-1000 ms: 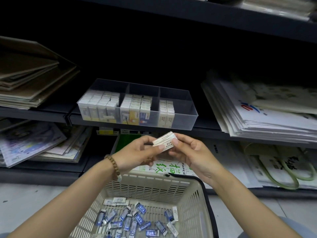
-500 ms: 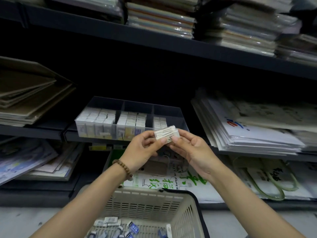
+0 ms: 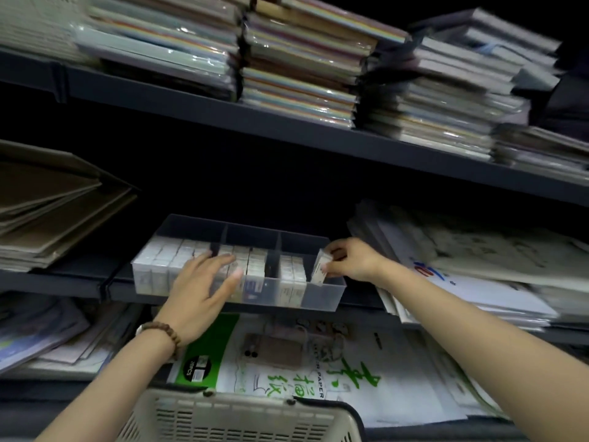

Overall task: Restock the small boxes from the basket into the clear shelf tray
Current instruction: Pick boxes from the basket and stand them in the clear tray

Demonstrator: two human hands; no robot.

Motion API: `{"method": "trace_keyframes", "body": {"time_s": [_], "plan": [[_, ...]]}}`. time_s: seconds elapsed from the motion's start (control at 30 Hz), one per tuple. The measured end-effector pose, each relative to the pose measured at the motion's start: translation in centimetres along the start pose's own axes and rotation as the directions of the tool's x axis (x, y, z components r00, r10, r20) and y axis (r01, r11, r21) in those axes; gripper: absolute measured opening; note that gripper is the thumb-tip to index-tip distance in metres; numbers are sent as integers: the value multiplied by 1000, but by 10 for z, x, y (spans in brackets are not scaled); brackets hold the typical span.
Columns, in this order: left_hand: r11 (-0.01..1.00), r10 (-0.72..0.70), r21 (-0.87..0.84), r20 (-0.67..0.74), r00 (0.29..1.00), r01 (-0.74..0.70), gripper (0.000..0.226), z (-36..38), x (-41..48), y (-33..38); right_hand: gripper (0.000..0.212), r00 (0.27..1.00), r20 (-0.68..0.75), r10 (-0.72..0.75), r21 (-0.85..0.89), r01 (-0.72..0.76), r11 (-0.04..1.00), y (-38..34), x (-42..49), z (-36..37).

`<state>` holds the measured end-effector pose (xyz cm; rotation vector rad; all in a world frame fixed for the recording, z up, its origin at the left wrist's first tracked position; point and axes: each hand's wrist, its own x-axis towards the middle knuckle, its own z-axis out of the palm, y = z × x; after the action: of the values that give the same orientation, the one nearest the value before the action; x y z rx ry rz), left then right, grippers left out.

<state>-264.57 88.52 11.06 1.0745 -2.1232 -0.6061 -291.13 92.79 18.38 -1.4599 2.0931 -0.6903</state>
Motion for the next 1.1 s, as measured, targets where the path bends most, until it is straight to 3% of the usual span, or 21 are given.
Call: {"method": "trace_keyframes", "body": {"time_s": [0.2,0.3,0.4,0.53,0.67,0.77,0.87,0.93,1.1], "plan": [[995,57,81,-12,998,-56,94,2,0,1,59,999,-38,-6,-143,1,990,2,13,30],[989,77,128,-17,997,-74,104,3,-1,0,55,993,-91,79,-100,-88,991,4,14,40],[987,79,139,-24,997,-75,99,5,0,-1,51,980,-100,172,-5,-173,985,3,16,39],[987,87,137,-10,996,-85,94,5,-1,-2,58,960,43,277,18,-278,960,-3,19,29],[982,99,162,-15,995,-95,84,6,-1,-3,49,948,134,289,33,-296,955,-4,22,27],[976,113,188,10,994,-113,83,5,-2,-6,47,952,156,262,71,-275,959,-5,16,25],[975,136,170,47,990,-142,75,1,-6,-8,43,970,136,202,220,-228,949,-9,0,19],[980,148,129,28,989,-150,70,-3,-12,-8,44,988,97,118,292,-142,946,-13,-17,14],[977,202,81,-24,979,-199,51,6,-52,-18,31,993,-5,-115,258,113,960,5,-71,21]]}}
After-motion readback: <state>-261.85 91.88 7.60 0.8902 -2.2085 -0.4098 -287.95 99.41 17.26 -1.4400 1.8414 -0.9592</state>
